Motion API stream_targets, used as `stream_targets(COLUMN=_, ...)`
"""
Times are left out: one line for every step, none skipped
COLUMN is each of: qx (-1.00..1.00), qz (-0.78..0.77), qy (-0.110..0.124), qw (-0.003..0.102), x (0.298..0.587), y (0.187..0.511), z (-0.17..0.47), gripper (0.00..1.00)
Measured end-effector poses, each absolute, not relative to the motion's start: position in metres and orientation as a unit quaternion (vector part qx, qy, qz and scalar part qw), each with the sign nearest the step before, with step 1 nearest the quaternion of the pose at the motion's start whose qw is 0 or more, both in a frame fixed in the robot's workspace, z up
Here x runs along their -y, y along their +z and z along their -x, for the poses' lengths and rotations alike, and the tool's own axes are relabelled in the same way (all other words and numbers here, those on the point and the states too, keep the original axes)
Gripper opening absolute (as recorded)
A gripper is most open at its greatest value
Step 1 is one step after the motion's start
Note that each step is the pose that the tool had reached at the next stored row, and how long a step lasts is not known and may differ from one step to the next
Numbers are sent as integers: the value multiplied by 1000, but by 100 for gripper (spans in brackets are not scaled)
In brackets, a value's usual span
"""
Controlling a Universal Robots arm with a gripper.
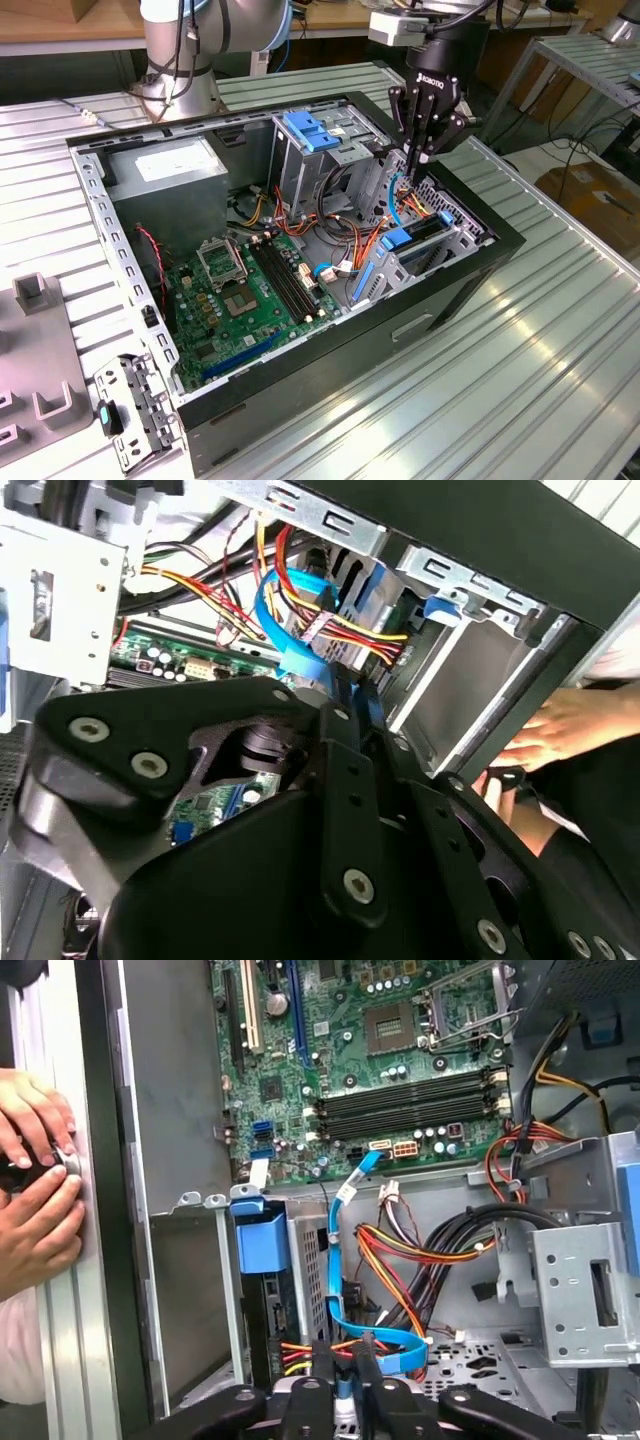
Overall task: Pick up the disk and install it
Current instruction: 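Insert the second disk wire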
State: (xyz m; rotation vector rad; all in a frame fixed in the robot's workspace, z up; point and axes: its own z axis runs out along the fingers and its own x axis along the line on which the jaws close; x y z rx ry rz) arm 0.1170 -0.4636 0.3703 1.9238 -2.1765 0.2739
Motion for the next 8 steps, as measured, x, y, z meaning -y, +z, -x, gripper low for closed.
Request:
stream_targets(qx=741, qz=-655, qy=96, qw=114, x=463, y=370, z=-117, gripper=16)
stream_targets(qx=741, qz=-654, qy=98, qw=116, x=462, y=369, z=-118, gripper=16)
stream_targets(qx=741, qz=-654, qy=99, qw=117, x=462, y=369, z=-118, gripper=16)
stream_targets(qx=741, qz=-654, qy=99, qw=117, x=462, y=369, z=-118, gripper=16)
stream_targets(qx=741, qz=-654, qy=99, qw=117, x=462, y=369, z=-118, gripper=16)
stream_targets(qx=741, qz=-654, qy=99, qw=117, x=462, y=369, z=-118, gripper=16)
stream_targets(qx=741, qz=-654, qy=99, qw=117, x=462, y=369, z=-118, gripper=16)
stream_targets(qx=741, qz=-654, qy=99, qw=117, x=462, y=369, z=-118, gripper=16)
